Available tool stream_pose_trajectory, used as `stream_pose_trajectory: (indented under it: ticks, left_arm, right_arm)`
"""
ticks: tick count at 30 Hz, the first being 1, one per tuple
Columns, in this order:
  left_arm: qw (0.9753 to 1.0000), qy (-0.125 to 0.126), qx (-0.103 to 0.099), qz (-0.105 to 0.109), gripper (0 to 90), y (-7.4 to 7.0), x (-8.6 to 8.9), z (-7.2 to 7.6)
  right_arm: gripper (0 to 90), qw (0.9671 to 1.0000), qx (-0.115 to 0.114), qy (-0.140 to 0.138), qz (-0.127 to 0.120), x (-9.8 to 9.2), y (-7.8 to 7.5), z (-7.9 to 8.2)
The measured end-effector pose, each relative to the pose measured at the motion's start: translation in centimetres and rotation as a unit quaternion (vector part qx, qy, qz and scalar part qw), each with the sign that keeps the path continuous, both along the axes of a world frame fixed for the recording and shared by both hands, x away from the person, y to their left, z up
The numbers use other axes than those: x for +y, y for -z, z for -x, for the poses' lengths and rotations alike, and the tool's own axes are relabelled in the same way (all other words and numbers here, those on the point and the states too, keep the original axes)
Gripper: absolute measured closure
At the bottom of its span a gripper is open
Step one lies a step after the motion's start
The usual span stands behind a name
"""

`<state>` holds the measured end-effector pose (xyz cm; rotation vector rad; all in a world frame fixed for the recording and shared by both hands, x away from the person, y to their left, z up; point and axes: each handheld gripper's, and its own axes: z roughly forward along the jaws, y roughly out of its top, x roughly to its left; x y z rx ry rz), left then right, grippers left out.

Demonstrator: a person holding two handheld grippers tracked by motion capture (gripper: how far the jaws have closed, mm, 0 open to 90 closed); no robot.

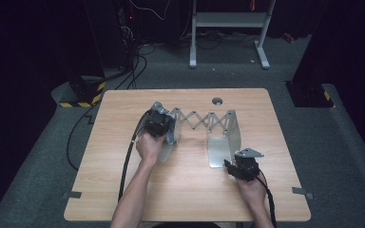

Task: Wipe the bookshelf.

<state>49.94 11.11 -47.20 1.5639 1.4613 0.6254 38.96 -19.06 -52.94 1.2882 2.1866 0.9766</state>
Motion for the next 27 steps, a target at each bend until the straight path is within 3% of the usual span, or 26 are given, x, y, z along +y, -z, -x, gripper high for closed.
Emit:
stream_pose_trajectory:
  ticks: [8, 14, 18, 22, 27]
  left_arm:
    - [0.9990, 0.021, 0.036, -0.014, 83.7, 2.7, -0.5, -0.2]
    - [0.9976, 0.030, 0.061, -0.010, 83.5, 4.3, -0.7, -0.4]
    - [0.9969, 0.038, 0.069, -0.004, 83.4, 4.3, -0.5, -0.6]
    - [0.9971, 0.041, 0.064, -0.002, 83.6, 4.2, -0.5, -0.5]
    - [0.9977, 0.052, 0.042, 0.005, 83.7, 2.7, -0.3, 0.0]
  right_arm:
    - [49.4, 1.0000, 0.000, 0.000, 0.000, 0.0, 0.0, 0.0]
    - [49.4, 1.0000, 0.000, 0.000, -0.001, 0.0, 0.0, 0.0]
    - [49.5, 1.0000, 0.001, 0.001, -0.001, 0.0, 0.0, 0.0]
    - [49.4, 1.0000, 0.001, 0.001, -0.001, 0.0, 0.0, 0.0]
    - [49.5, 1.0000, 0.001, 0.001, -0.001, 0.0, 0.0, 0.0]
